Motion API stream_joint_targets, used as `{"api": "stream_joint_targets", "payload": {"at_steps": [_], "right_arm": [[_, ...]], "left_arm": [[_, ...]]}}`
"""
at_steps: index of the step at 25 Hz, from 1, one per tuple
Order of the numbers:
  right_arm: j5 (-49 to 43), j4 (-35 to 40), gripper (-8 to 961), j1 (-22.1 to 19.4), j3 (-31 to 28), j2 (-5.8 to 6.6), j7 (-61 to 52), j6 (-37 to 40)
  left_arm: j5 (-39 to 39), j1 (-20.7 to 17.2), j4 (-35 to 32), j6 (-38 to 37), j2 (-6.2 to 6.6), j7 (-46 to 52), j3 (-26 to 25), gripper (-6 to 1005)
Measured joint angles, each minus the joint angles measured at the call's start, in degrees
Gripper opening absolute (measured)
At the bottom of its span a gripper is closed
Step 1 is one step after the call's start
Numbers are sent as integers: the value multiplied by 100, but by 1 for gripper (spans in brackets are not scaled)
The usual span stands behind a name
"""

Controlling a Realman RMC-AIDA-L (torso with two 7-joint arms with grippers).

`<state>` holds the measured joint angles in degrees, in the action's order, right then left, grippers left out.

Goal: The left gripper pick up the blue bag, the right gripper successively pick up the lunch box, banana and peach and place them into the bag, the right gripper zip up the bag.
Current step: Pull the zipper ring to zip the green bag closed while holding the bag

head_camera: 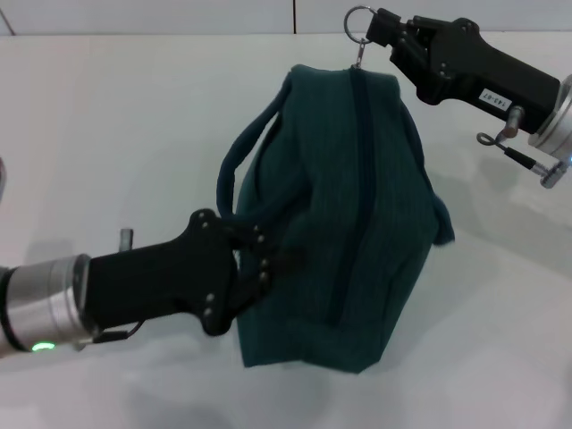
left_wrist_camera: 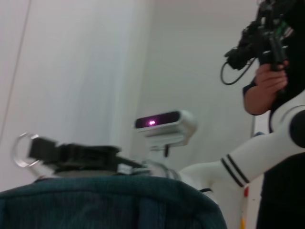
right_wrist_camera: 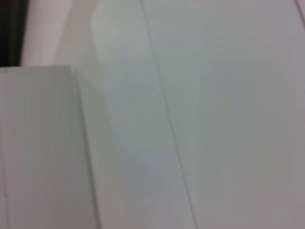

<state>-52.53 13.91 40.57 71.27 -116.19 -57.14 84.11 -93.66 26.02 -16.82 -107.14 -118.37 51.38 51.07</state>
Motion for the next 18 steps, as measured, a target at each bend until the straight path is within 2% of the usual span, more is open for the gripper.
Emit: {"api": "stream_joint_targets", "payload": {"at_steps": [6, 9, 14, 18], "right_arm": [[19, -32, 11, -42, -21, 0, -2, -317], [139, -6, 11, -109, 12, 0, -20, -160], [314, 21, 11, -309, 79, 0, -296, 289], [380, 14, 11, -425, 83, 0, -539, 527]], "left_arm": [[-6, -264, 3, -121, 75, -73, -90, 60], [132, -407, 3, 47, 54, -43, -477, 59], [163, -636, 4, 511, -49, -38, -1368, 63], [175, -695, 3, 783, -86, 28, -1795, 67]]}}
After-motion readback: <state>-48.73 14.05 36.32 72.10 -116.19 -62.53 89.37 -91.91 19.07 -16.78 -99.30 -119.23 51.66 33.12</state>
